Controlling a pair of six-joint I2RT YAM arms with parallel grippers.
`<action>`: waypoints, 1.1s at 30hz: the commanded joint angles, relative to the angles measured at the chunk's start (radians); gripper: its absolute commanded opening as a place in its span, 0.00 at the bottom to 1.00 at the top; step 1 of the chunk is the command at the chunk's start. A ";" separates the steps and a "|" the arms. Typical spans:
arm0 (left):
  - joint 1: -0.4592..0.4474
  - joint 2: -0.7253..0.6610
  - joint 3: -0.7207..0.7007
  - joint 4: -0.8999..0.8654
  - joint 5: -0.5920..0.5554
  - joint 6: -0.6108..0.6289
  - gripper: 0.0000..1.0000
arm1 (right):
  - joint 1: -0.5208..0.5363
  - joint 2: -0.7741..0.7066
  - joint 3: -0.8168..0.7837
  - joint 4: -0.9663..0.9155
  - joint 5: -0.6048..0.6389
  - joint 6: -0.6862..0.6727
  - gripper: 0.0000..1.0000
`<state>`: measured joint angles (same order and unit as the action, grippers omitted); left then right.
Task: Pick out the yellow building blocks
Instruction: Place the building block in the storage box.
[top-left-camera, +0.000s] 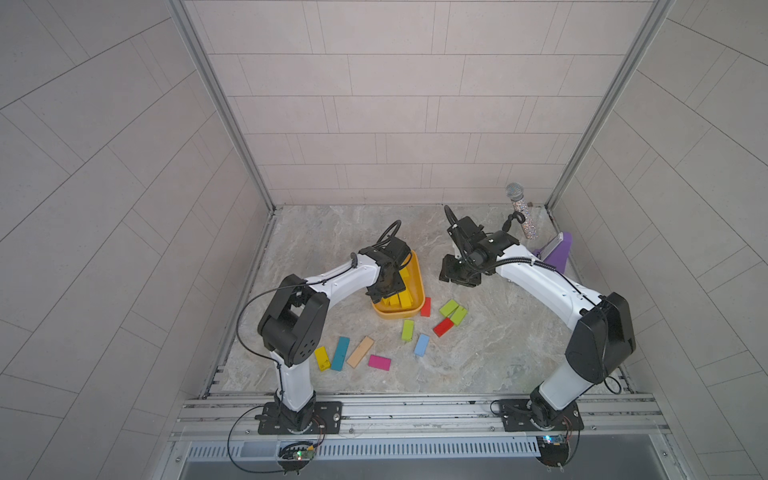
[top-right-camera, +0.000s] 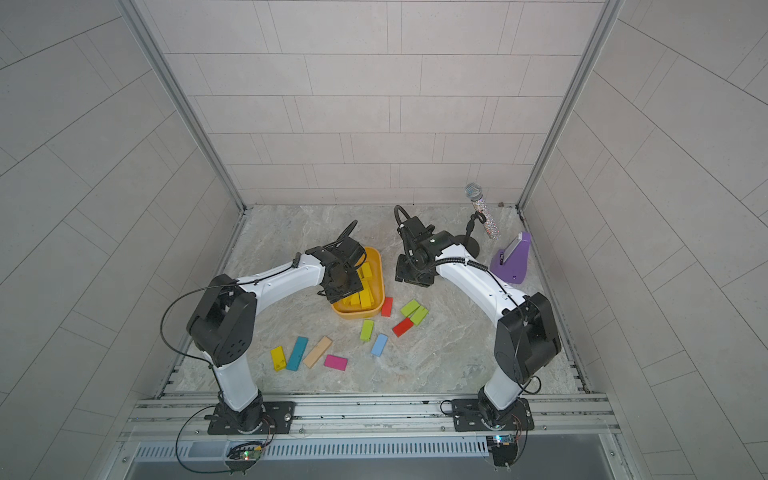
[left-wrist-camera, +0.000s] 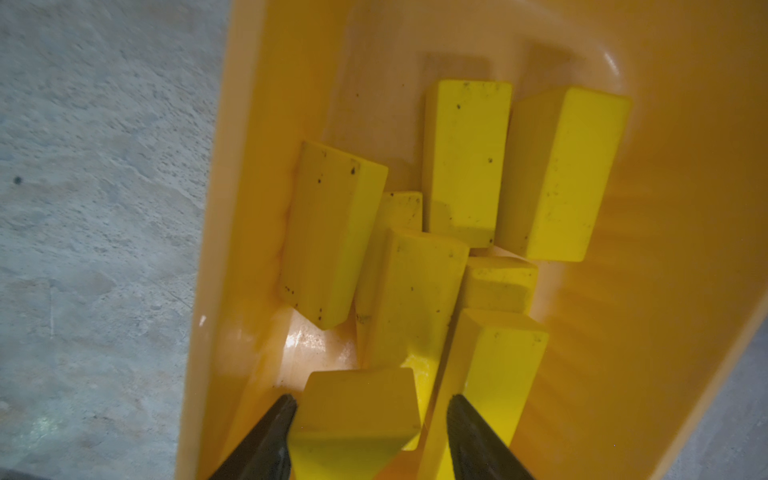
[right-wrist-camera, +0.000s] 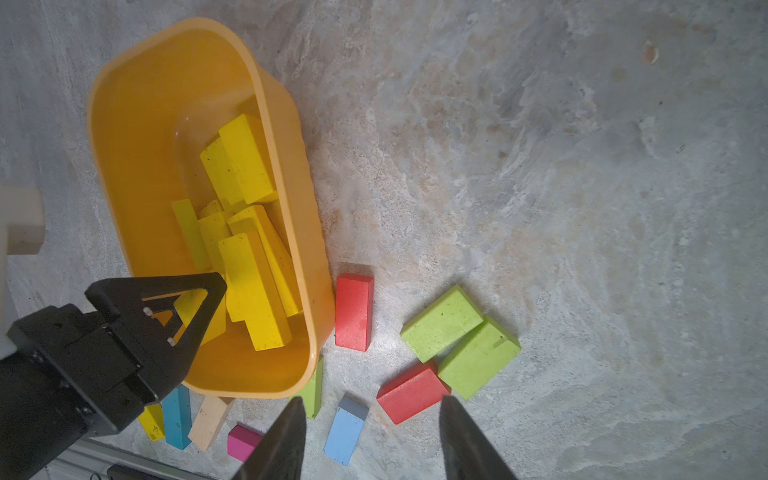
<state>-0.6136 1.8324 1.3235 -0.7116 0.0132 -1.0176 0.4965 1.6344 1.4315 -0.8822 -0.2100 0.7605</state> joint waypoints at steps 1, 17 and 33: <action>0.005 -0.052 -0.007 -0.029 -0.060 -0.019 0.62 | -0.003 -0.041 -0.016 -0.011 0.027 0.009 0.54; 0.113 -0.378 -0.213 -0.241 -0.217 -0.162 0.62 | -0.006 -0.043 -0.029 -0.008 0.021 0.003 0.54; 0.183 -0.696 -0.532 -0.400 -0.267 -0.290 0.65 | -0.006 -0.089 -0.125 0.020 0.020 0.031 0.54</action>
<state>-0.4385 1.1652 0.8371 -1.0370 -0.2161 -1.2594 0.4946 1.5921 1.3251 -0.8604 -0.2096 0.7685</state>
